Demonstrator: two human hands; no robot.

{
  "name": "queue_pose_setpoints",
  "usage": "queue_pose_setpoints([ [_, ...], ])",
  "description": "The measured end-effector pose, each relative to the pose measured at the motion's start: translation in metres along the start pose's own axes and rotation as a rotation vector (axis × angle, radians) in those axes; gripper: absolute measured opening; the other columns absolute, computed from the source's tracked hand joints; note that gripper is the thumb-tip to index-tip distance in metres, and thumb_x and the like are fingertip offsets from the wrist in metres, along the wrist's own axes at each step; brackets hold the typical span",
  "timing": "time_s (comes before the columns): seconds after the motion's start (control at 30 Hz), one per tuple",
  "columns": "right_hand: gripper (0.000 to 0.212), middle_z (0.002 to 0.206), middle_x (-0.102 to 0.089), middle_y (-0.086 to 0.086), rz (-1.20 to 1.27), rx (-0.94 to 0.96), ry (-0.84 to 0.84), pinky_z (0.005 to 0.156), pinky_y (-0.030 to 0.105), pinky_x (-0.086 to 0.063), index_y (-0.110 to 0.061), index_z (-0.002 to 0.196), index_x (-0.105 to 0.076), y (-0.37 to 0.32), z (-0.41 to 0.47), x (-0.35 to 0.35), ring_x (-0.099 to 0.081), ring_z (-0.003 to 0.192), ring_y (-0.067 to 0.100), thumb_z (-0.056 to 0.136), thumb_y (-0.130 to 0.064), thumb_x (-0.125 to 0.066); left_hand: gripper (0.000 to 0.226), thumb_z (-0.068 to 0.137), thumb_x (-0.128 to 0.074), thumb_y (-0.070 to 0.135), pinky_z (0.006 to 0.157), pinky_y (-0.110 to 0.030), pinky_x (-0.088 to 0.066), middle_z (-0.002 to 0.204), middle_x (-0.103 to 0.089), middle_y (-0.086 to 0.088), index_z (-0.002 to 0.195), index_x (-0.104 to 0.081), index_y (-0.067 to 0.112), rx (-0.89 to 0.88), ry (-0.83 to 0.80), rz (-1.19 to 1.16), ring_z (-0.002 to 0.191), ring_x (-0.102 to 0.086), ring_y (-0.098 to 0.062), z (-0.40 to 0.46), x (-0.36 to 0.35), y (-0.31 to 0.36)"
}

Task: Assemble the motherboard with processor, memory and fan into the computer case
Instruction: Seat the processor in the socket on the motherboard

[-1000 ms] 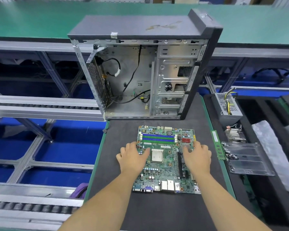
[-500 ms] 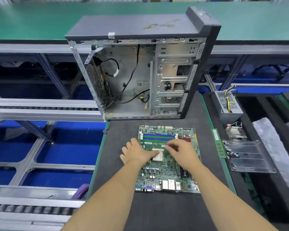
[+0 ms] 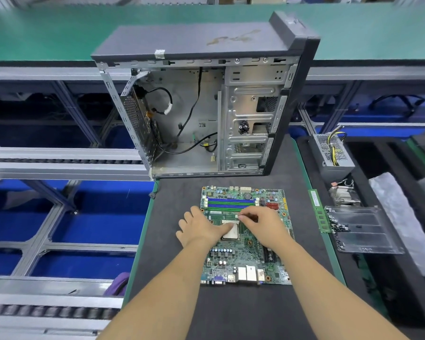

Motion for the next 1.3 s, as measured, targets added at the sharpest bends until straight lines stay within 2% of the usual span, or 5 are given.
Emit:
queue_pose_setpoints([
  [0.43, 0.018, 0.094, -0.067, -0.024, 0.024, -0.018, 0.007, 0.084, 0.024, -0.049, -0.027, 0.107, -0.078, 0.004, 0.001, -0.001, -0.061, 0.089, -0.001, 0.099, -0.034, -0.064, 0.102, 0.053, -0.072, 0.083, 0.099, -0.044, -0.037, 0.134, -0.041, -0.001, 0.128, -0.034, 0.024, 0.029, -0.014, -0.020, 0.126, -0.038, -0.027, -0.001, -0.001, 0.000],
  [0.77, 0.018, 0.090, -0.063, -0.030, 0.028, -0.007, 0.021, 0.081, 0.018, -0.046, -0.027, 0.107, -0.079, 0.003, 0.000, 0.001, -0.058, 0.084, -0.009, 0.098, -0.034, -0.066, 0.117, 0.044, -0.077, 0.081, 0.097, -0.042, -0.036, 0.134, -0.038, 0.001, 0.133, -0.026, 0.026, -0.043, -0.079, 0.039, 0.126, -0.037, -0.026, 0.000, -0.004, -0.002],
  [1.07, 0.019, 0.103, -0.072, -0.018, 0.036, -0.025, -0.035, 0.091, 0.027, -0.052, -0.025, 0.111, -0.078, 0.001, -0.004, 0.001, -0.063, 0.094, 0.002, 0.098, -0.033, -0.066, 0.113, 0.047, -0.072, 0.083, 0.097, -0.042, -0.035, 0.135, -0.037, 0.001, 0.133, -0.026, 0.026, -0.021, -0.079, 0.022, 0.126, -0.036, -0.026, -0.002, -0.003, -0.001],
  [1.2, 0.004, 0.092, -0.074, -0.019, 0.069, -0.004, -0.081, 0.084, 0.029, -0.056, -0.035, 0.091, -0.079, 0.000, -0.013, -0.001, -0.065, 0.087, 0.000, 0.091, -0.037, -0.075, 0.107, 0.051, -0.073, 0.081, 0.097, -0.043, -0.036, 0.136, -0.038, 0.000, 0.131, -0.028, 0.025, -0.004, -0.069, -0.003, 0.127, -0.037, -0.027, -0.001, -0.003, -0.001],
  [1.3, 0.020, 0.078, -0.071, -0.011, -0.006, 0.046, -0.122, 0.076, 0.033, -0.053, -0.031, 0.079, -0.079, -0.003, -0.018, -0.004, -0.063, 0.080, 0.008, 0.088, -0.049, -0.074, 0.107, 0.052, -0.075, 0.079, 0.097, -0.043, -0.036, 0.137, -0.038, -0.001, 0.132, -0.028, 0.025, 0.011, -0.080, 0.001, 0.128, -0.036, -0.027, 0.000, -0.003, 0.000],
])
Point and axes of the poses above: each hand's wrist, its own z-axis towards the middle knuckle, its own x-axis out of the back of the hand, y = z × x, the point moved 10 cm from there along z, towards the middle knuckle
